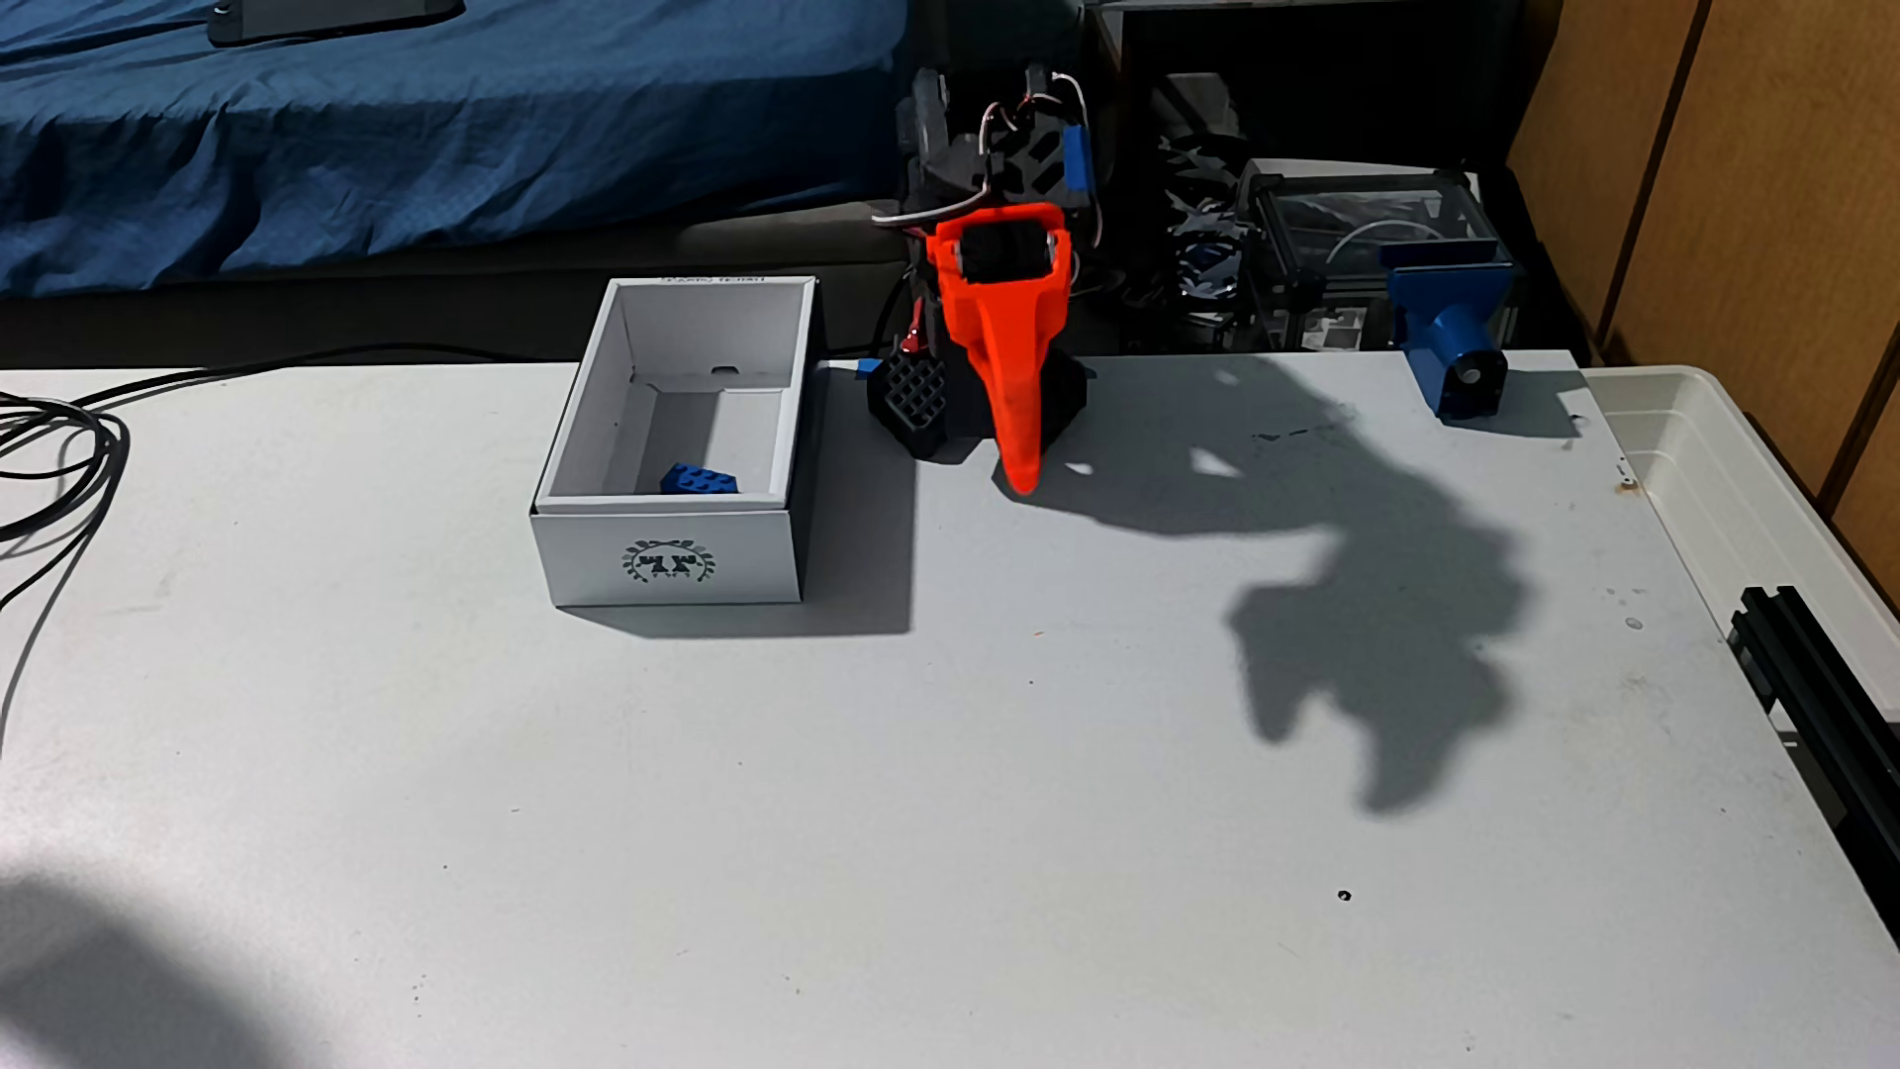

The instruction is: Grab the blue brick and place in box

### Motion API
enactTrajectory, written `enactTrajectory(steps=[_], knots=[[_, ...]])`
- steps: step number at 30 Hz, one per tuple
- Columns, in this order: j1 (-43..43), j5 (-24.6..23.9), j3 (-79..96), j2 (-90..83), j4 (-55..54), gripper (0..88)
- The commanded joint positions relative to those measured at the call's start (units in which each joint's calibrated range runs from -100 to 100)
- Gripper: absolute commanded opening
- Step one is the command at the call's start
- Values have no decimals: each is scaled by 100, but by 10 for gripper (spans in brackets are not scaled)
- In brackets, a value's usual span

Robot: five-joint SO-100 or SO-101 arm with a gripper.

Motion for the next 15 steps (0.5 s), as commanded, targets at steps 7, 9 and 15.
enactTrajectory(steps=[7,9,15], knots=[[292,476,472,-59,-4,185],[307,476,632,-59,-4,185],[426,482,960,-59,-4,185]])
